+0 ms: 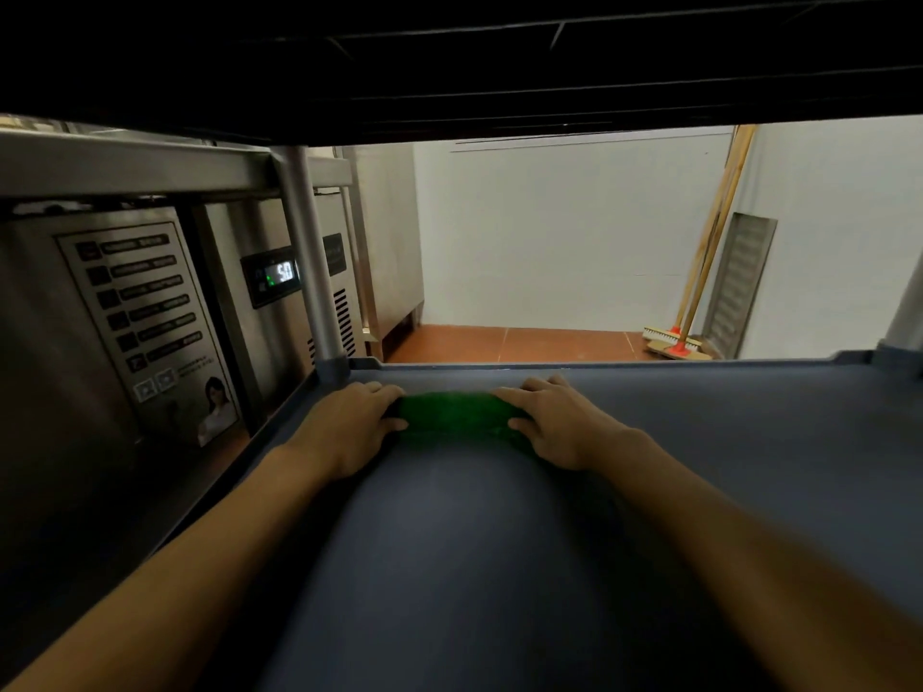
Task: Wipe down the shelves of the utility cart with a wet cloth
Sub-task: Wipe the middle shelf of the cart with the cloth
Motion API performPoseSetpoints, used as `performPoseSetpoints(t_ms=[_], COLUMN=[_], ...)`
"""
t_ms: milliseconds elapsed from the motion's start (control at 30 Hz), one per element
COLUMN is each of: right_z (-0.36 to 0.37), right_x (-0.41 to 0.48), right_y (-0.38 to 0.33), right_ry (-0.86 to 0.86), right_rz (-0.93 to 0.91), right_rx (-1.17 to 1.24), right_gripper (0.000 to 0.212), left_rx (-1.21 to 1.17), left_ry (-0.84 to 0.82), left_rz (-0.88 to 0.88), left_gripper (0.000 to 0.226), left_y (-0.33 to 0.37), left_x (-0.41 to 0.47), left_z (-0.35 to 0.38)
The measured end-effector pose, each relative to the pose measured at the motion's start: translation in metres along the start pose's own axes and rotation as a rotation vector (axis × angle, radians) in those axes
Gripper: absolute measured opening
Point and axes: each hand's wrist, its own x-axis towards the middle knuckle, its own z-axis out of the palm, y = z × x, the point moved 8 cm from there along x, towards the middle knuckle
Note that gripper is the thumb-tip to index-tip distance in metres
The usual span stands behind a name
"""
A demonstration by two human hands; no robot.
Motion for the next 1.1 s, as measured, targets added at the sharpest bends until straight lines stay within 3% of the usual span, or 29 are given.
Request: performPoseSetpoints(t_ms=[333, 1100], right_z=[0.002, -0.019], right_x=[-0.057, -0.212], right_y=[-0.022, -0.038], right_ry=[-0.022, -0.054], right_rz=[-0.002, -0.078], right_rx=[0.033, 0.226], right_gripper=[0.050, 0.045], left_rx=[0.050, 0.003], left_ry=[-0.068, 0.019], left_rz=[-0.025, 0.134], left_gripper=[0.043, 0.034], left_y=[0.025, 0.111], left_x=[-0.055, -0.184], left_z=[-0.007, -0.034])
